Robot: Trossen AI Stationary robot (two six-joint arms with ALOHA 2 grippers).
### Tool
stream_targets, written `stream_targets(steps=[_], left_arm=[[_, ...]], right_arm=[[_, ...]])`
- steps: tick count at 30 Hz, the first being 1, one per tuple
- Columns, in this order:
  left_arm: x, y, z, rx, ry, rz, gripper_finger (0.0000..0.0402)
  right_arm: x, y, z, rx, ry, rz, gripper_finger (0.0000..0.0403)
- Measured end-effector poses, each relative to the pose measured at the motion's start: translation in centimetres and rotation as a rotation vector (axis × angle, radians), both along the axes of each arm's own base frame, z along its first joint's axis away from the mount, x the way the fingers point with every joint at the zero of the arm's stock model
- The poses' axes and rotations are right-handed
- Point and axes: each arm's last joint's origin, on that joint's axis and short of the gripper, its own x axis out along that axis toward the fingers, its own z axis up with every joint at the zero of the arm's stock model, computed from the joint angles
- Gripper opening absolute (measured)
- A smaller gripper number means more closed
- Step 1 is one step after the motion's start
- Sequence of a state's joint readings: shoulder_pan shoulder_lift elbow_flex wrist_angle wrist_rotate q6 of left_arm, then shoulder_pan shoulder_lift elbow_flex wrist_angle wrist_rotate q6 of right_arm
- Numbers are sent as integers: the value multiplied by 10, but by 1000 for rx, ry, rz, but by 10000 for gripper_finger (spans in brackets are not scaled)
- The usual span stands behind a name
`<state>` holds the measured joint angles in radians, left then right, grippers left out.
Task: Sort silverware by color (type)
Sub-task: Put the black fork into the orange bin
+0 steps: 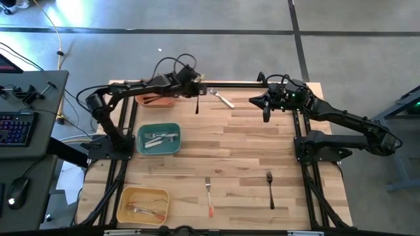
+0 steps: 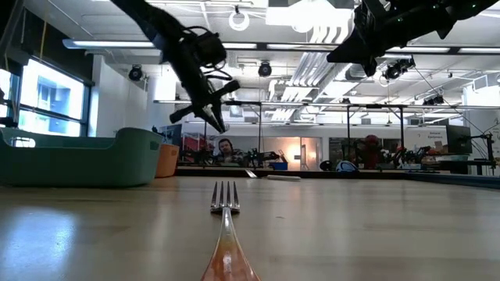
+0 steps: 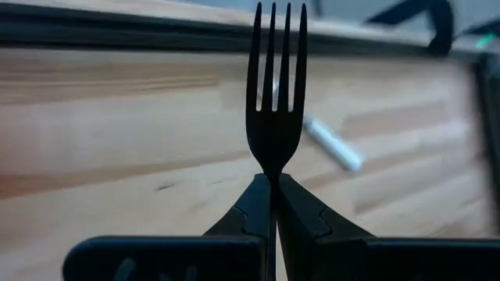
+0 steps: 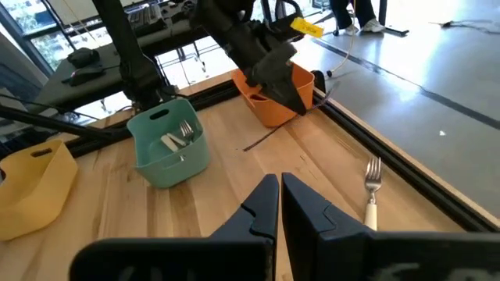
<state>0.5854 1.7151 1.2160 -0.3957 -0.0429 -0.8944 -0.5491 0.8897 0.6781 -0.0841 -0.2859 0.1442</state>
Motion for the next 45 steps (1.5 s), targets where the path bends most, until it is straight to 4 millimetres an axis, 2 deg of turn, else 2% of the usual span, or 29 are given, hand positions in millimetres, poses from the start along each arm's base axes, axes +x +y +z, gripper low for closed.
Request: stream_targets(steps=[2, 5, 13, 20, 26, 29, 45], left_arm=[[-13, 2, -4, -14, -46, 57, 0], [-33, 8, 0, 6, -143, 148, 0], [-102, 14, 7, 7, -207, 428, 0], [-143, 12, -11, -37, -301, 597, 0], [-158, 12, -30, -53, -422, 683, 0], [-164, 11, -37, -80, -416, 727, 0], [-189, 19, -44, -74, -329, 854, 0]], right_arm=[[0, 0, 0, -18, 5, -3, 0], [0, -1, 0, -45, 17, -36, 0], [-1, -2, 0, -81, 31, -62, 0], [-1, -4, 0, -93, 39, -107, 0], [-1, -4, 0, -72, 25, -125, 0], [-2, -5, 0, -50, 21, -174, 0], [-3, -7, 0, -85, 40, -236, 0]])
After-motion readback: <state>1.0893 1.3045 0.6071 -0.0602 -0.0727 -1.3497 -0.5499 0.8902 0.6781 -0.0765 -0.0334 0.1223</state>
